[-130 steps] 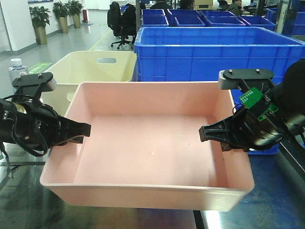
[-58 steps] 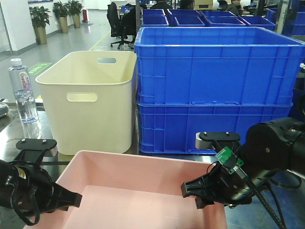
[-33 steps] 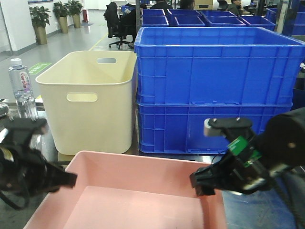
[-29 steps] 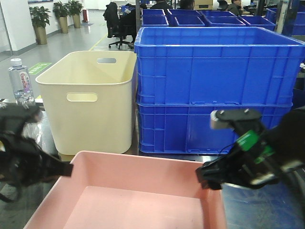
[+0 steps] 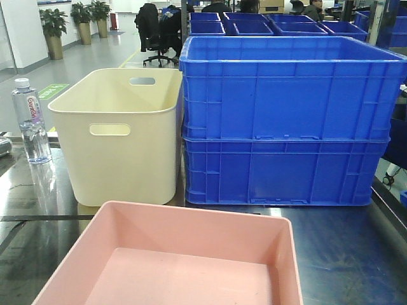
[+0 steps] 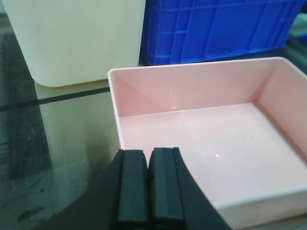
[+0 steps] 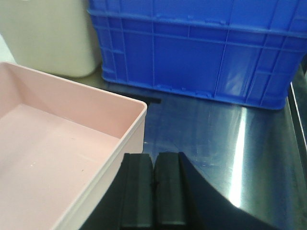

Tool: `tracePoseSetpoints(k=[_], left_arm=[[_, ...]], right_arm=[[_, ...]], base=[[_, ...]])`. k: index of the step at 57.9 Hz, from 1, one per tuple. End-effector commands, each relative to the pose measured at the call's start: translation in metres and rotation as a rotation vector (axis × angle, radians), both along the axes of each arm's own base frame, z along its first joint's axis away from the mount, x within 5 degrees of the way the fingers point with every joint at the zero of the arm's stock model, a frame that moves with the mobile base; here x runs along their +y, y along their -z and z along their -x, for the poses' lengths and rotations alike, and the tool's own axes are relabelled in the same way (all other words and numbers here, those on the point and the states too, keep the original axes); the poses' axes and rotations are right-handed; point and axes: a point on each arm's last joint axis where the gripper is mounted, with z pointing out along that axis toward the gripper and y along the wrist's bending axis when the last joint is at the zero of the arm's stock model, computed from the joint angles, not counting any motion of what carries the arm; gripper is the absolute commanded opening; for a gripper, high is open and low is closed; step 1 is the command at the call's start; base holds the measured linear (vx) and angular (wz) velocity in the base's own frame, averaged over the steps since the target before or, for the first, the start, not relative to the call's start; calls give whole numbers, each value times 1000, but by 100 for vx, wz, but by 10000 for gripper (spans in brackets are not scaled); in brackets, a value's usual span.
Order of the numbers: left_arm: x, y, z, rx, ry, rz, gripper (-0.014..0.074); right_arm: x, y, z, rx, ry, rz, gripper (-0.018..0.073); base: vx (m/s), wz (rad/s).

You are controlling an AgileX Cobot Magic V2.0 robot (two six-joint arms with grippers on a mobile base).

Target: Grab pink bin and stack on right shelf

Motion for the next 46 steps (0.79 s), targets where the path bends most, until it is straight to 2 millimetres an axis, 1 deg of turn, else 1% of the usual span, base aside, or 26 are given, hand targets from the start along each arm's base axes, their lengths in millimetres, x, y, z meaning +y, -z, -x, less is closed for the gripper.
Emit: tracePoseSetpoints(k=[1,4,5,7,11,15,24,32,46], left_arm=[[8,11,17,-169,-33,81,-8],[11,25,24,-207,-45,98,-8],[12,30,26,-218,-49,104,-8],[14,36,28,-235,-55,110,-8],[15,45,28,-262,-68,113,-8],[15,47,26,-285,-77,106,-8],[15,48,25,-287,-80,112,-8],[15,48,25,-287,-80,112,-8],[15,48,25,-288,-80,113,-8]], right_arm=[[-7,15,22,-206,-32,-37,-12],[-10,34,32,-251,-40,-61,-11],[-11,37,36,-277,-42,-68,-11],[-12,49,40,-297,-46,-74,-11],[-12,63,41,-327,-55,-75,-11],[-11,70,39,-343,-63,-50,-11],[-10,74,37,-343,-69,-52,-8],[-8,74,38,-309,-71,-145,-8],[-8,74,38,-309,-72,-146,-8]], base=[[0,0],[0,0],[0,0],[0,0],[0,0],[0,0],[0,0],[0,0],[0,0]])
